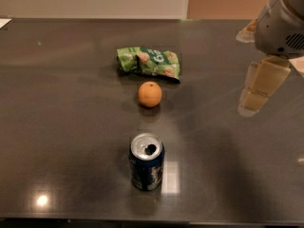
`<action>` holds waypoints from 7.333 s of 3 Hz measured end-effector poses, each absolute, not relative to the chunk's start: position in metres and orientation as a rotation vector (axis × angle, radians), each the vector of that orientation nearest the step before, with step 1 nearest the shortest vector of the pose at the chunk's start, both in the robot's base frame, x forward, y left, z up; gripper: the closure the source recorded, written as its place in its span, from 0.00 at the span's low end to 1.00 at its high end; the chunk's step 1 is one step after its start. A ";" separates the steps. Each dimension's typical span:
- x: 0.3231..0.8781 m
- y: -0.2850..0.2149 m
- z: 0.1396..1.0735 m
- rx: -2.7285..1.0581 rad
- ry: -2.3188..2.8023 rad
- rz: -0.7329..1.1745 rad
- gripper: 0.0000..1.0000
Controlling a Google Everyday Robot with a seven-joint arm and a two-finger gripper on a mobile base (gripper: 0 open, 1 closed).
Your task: Move orange near pepsi can
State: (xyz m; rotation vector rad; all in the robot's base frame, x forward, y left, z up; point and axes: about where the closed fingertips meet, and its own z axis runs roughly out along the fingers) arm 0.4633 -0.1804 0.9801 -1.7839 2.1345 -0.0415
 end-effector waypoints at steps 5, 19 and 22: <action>0.532 -0.027 0.882 -1.821 2.022 0.298 0.00; 0.396 -0.069 0.862 -2.268 1.669 0.463 0.60; 0.380 -0.064 0.855 -2.290 1.644 0.518 0.00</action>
Offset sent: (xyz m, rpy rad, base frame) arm 0.0534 0.1118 -0.0617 0.1585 0.0178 0.0808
